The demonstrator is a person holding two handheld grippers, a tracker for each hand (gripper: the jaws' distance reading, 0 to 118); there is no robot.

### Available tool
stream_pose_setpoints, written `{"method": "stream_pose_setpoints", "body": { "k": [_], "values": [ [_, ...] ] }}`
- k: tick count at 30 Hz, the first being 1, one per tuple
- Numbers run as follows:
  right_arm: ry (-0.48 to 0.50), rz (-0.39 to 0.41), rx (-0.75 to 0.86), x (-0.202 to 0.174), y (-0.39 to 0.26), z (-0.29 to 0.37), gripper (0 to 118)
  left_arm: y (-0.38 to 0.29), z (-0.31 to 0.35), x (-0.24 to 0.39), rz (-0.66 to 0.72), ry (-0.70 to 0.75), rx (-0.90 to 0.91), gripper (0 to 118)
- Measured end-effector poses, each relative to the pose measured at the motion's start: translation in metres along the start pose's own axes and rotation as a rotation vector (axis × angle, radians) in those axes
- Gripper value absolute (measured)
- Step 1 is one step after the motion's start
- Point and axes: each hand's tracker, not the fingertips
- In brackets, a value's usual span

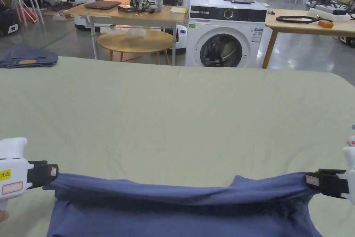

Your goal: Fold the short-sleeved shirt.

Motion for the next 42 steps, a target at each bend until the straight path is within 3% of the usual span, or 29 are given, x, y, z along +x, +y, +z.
{"method": "stream_pose_setpoints", "body": {
  "k": [5,17,22,24,25,26,27,28,29,33,38,39,42],
  "values": [
    [-0.03,0.035,-0.101,-0.005,-0.051,-0.002,0,-0.043,-0.004,-0.005,0.01,0.02,-0.071,0],
    [-0.059,-0.079,-0.152,0.011,-0.112,-0.014,0,-0.089,-0.003,-0.003,-0.02,0.064,-0.127,0],
    [-0.114,-0.046,-0.134,0.012,-0.12,-0.028,0,-0.099,-0.012,0.002,-0.058,0.1,-0.122,0],
    [-0.19,-0.006,-0.093,0.003,-0.115,-0.025,1,-0.099,-0.008,0.008,-0.115,0.148,-0.081,0],
    [-0.223,0.002,-0.076,0.0,-0.112,-0.023,12,-0.097,-0.003,0.013,-0.135,0.189,-0.058,0],
    [-0.226,-0.007,-0.056,-0.002,-0.109,-0.02,37,-0.093,0.0,0.018,-0.148,0.217,-0.049,8],
    [-0.198,-0.009,-0.009,-0.006,-0.103,-0.013,71,-0.089,0.004,0.023,-0.163,0.247,-0.018,31],
    [-0.177,-0.022,0.043,-0.01,-0.094,-0.008,110,-0.084,0.013,0.029,-0.172,0.26,0.055,87],
    [-0.183,-0.023,0.065,-0.015,-0.086,-0.006,118,-0.076,0.018,0.036,-0.192,0.266,0.09,111],
    [-0.248,0.038,0.187,-0.05,-0.052,-0.009,118,-0.045,0.019,0.075,-0.222,0.304,0.209,115],
    [-0.257,0.087,0.288,-0.093,-0.026,-0.028,116,-0.025,0.002,0.126,-0.25,0.289,0.269,115],
    [-0.263,0.097,0.316,-0.1,-0.023,-0.031,112,-0.022,0.0,0.132,-0.235,0.261,0.276,114],
    [-0.316,0.107,0.349,-0.119,-0.021,-0.036,84,-0.019,-0.005,0.15,-0.244,0.27,0.31,113]
  ]
}}
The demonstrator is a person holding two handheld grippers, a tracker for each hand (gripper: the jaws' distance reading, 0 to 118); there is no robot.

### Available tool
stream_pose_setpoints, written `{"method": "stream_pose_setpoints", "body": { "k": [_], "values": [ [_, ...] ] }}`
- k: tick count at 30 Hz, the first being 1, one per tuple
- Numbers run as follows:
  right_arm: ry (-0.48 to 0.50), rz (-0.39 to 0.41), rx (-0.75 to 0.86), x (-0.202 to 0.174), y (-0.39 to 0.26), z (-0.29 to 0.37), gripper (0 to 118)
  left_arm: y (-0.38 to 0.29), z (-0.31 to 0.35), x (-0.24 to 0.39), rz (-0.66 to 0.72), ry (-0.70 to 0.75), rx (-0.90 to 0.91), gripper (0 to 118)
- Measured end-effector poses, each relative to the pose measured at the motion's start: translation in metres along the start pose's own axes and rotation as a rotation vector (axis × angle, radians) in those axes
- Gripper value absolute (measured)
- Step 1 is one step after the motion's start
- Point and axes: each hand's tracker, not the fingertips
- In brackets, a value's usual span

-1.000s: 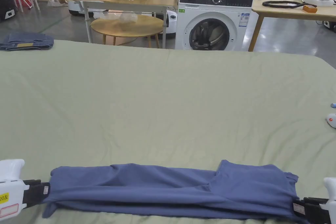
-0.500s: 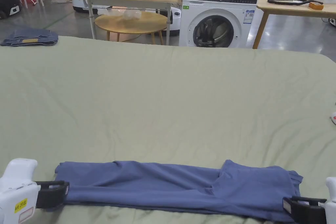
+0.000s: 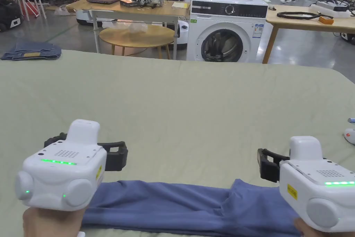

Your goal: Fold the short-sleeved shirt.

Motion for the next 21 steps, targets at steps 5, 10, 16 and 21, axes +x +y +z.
{"method": "stream_pose_setpoints", "body": {
  "k": [5,10,16,21],
  "values": [
    [-0.046,0.014,0.03,-0.016,-0.002,0.004,24,0.0,-0.002,0.014,-0.034,0.008,0.059,90],
    [-0.053,0.024,0.06,-0.022,0.002,0.012,0,-0.002,-0.003,0.023,-0.052,-0.011,0.066,0],
    [-0.055,0.016,0.058,-0.024,0.004,0.013,0,-0.001,-0.01,0.008,-0.063,-0.014,0.022,0],
    [-0.045,0.008,0.033,-0.024,-0.008,0.01,0,-0.016,-0.014,-0.043,-0.04,0.042,-0.01,16]
  ]
}}
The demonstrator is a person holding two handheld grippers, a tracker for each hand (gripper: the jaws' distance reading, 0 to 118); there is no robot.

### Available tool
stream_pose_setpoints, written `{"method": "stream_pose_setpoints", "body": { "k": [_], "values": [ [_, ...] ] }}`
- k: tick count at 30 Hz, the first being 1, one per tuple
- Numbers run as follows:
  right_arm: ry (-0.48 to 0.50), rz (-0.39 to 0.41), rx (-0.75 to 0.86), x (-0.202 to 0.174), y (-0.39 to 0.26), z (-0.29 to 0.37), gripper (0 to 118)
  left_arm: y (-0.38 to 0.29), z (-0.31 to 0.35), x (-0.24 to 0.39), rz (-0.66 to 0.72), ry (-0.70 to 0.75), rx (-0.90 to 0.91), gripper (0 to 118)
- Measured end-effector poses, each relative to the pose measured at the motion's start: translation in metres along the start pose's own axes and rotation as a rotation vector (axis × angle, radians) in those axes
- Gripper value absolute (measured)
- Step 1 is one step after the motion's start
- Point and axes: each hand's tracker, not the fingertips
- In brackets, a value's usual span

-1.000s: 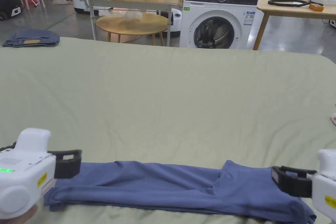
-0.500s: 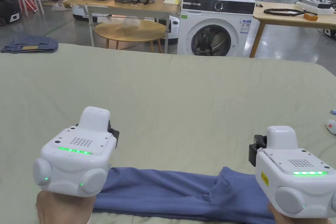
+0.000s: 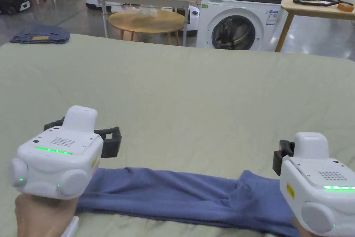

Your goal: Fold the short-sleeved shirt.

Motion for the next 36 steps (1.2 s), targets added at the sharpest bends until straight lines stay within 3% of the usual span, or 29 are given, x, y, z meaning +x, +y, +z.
{"method": "stream_pose_setpoints", "body": {
  "k": [1,2,3,8,14,17,20,23,27,30,32,33,34,36],
  "values": [
    [0.003,-0.003,-0.009,-0.001,-0.003,-0.001,0,-0.005,0.0,-0.011,0.0,0.009,-0.071,73],
    [0.013,-0.009,-0.021,-0.001,-0.005,-0.003,0,-0.012,0.001,-0.024,0.024,-0.029,-0.073,112],
    [0.022,-0.013,-0.031,-0.002,-0.008,-0.004,0,-0.019,-0.004,-0.041,0.042,-0.026,-0.102,118],
    [0.041,-0.023,-0.07,-0.009,-0.018,-0.013,0,-0.061,-0.032,-0.113,0.283,-0.2,-0.348,118],
    [0.069,-0.02,-0.102,-0.014,-0.033,-0.028,0,-0.126,-0.077,-0.165,0.668,-0.594,-0.57,118],
    [0.08,-0.024,-0.111,-0.016,-0.026,-0.026,0,-0.124,-0.062,-0.148,0.703,-0.661,-0.481,111],
    [0.081,-0.021,-0.116,-0.018,-0.025,-0.024,0,-0.119,-0.075,-0.158,0.888,-0.82,-0.51,109],
    [0.082,-0.02,-0.119,-0.018,-0.025,-0.023,0,-0.12,-0.086,-0.144,0.824,-0.816,-0.551,104],
    [0.088,-0.033,-0.122,-0.016,-0.026,-0.023,0,-0.119,-0.099,-0.124,0.832,-0.879,-0.581,81],
    [0.089,-0.035,-0.127,-0.016,-0.027,-0.023,0,-0.114,-0.097,-0.112,0.794,-0.87,-0.573,74],
    [0.092,-0.029,-0.127,-0.015,-0.028,-0.022,0,-0.114,-0.112,-0.122,0.786,-0.843,-0.589,55],
    [0.09,-0.03,-0.128,-0.014,-0.029,-0.021,0,-0.116,-0.112,-0.123,0.772,-0.82,-0.605,35],
    [0.09,-0.031,-0.128,-0.013,-0.029,-0.02,0,-0.118,-0.111,-0.125,0.776,-0.811,-0.597,6],
    [0.085,-0.039,-0.125,-0.01,-0.03,-0.02,0,-0.116,-0.102,-0.123,0.728,-0.794,-0.586,5]
  ]
}}
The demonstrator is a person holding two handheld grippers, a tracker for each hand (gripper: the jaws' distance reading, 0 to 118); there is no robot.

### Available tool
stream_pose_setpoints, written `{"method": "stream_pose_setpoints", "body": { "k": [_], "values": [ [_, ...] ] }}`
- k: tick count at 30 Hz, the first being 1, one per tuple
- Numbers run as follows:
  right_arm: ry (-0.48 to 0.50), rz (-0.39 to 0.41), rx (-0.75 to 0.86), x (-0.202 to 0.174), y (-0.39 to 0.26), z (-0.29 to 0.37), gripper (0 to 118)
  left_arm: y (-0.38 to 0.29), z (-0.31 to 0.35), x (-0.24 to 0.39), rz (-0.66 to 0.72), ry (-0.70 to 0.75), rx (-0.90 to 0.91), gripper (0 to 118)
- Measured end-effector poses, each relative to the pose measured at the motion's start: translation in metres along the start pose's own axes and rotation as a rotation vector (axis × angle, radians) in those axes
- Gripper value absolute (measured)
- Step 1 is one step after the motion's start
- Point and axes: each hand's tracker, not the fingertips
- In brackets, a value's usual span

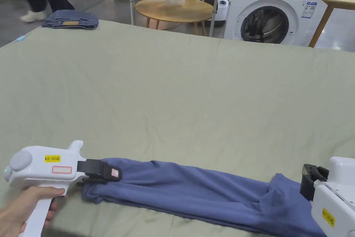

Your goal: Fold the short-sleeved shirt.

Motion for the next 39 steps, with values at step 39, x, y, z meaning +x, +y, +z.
{"method": "stream_pose_setpoints", "body": {
  "k": [39],
  "values": [
    [0.058,-0.013,0.018,0.001,0.003,0.01,0,-0.026,0.01,0.125,-0.166,0.272,0.084,2]
  ]
}}
